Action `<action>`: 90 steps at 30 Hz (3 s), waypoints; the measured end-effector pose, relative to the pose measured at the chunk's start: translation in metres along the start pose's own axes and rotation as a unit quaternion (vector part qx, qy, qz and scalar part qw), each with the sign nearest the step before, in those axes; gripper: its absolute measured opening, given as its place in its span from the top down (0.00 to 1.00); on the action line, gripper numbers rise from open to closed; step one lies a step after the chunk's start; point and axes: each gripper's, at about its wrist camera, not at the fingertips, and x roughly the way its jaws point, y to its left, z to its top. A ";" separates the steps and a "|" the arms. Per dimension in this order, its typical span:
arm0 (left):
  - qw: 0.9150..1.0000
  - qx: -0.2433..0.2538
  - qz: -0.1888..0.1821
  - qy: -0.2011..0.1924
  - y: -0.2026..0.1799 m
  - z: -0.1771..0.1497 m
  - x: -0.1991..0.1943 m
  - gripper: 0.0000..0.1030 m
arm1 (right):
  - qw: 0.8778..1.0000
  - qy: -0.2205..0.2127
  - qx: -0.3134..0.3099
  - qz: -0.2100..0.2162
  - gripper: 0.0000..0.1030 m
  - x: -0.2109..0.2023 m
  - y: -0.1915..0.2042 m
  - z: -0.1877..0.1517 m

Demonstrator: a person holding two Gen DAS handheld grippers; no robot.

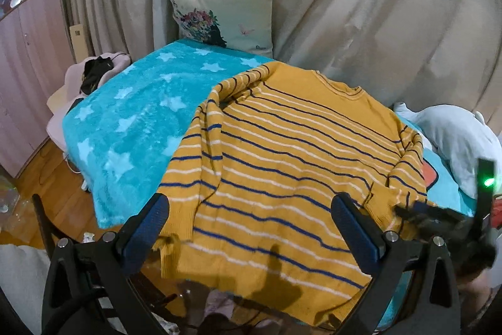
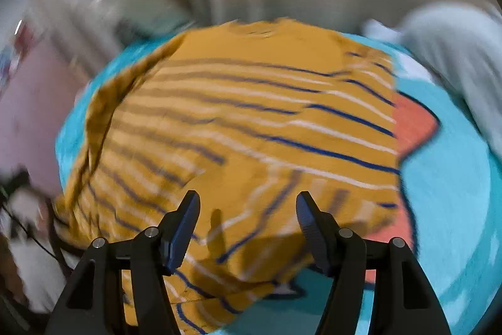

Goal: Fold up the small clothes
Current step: 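Grasp the sweater's sleeve cuff with the right tool and lift it, then fold the sleeve and side panel across the sweater body with the right tool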

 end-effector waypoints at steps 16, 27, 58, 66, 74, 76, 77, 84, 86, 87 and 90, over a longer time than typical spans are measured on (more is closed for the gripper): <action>1.000 0.008 -0.006 -0.006 -0.042 -0.002 -0.009 0.00 | 0.977 -0.115 0.179 -0.021 0.92 -0.109 -0.123 -0.024; 0.995 0.079 -0.063 -0.003 -0.105 -0.002 -0.001 0.00 | 0.887 -0.211 0.360 -0.195 0.92 -0.229 -0.274 -0.098; 0.995 -0.087 0.050 0.027 0.112 0.030 0.052 0.00 | 0.998 -0.060 -0.021 -0.002 0.93 0.081 0.072 0.218; 0.988 -0.131 0.076 0.034 0.180 0.050 0.078 0.00 | 0.999 0.042 -0.018 0.014 0.69 0.181 0.107 0.217; 0.974 -0.201 0.101 0.019 0.236 0.069 0.085 0.00 | 0.980 0.075 -0.006 0.186 0.51 0.119 0.147 0.158; 0.973 -0.209 0.101 0.020 0.241 0.071 0.088 0.00 | 0.977 0.090 -0.050 0.185 0.51 0.122 0.171 0.140; 0.972 -0.210 0.099 0.021 0.242 0.071 0.090 0.00 | 0.976 0.096 -0.069 0.180 0.51 0.127 0.182 0.132; 0.977 -0.195 0.078 0.032 0.226 0.072 0.097 0.00 | 0.968 0.154 -0.087 0.180 0.94 0.162 0.210 0.110; 0.978 -0.192 0.073 0.026 0.223 0.076 0.095 0.00 | 0.968 0.129 -0.062 0.205 0.94 0.137 0.200 0.121; 0.979 -0.189 0.071 0.021 0.220 0.078 0.093 0.00 | 0.969 0.114 -0.061 0.208 0.94 0.123 0.194 0.129; 0.981 -0.182 0.064 0.009 0.215 0.086 0.089 0.00 | 0.974 0.062 -0.087 0.198 0.94 0.068 0.173 0.156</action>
